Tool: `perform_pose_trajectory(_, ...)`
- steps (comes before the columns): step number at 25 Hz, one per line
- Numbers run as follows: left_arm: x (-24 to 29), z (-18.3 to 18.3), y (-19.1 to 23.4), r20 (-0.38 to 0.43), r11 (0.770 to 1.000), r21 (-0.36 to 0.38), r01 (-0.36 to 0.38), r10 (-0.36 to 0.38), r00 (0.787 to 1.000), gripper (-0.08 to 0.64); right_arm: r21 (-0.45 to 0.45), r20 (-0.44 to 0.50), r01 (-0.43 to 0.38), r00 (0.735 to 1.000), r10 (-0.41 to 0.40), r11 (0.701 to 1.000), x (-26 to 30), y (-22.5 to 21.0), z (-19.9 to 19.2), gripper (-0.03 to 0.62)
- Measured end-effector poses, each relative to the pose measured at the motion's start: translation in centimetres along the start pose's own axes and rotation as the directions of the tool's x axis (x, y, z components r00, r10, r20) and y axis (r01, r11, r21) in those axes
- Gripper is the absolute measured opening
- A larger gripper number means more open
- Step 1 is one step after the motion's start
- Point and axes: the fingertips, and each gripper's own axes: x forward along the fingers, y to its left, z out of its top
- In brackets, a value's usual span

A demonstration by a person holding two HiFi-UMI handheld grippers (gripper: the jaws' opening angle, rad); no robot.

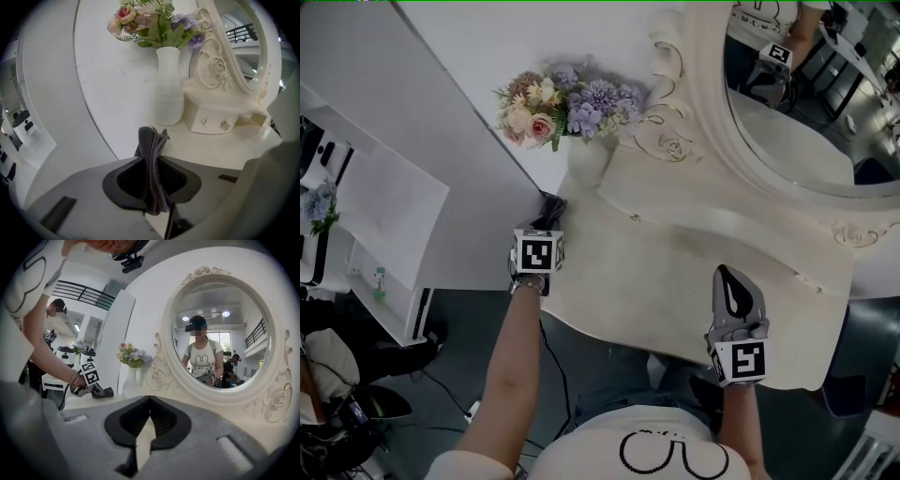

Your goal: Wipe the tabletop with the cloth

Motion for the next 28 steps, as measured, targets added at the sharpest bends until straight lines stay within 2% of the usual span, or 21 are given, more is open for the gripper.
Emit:
perform_pose_trajectory(11, 0.1, 0.0, -3.3, -0.019, 1.000, -0.023, 0.022, -0.022, 1.000, 0.083, 0.022, 0.003, 0.005, 1.000, -0.005, 1.000, -0.6, -2.0, -0.6, 0.002)
perform_pose_trajectory(28, -0.6, 0.1, -11.3, -0.041, 0.999, -0.024, 0.034, -0.035, 0.999, 0.083, 0.077, -0.021, 0.060, 0.998, -0.058, 0.995, -6.4, -8.4, -3.1, 0.002)
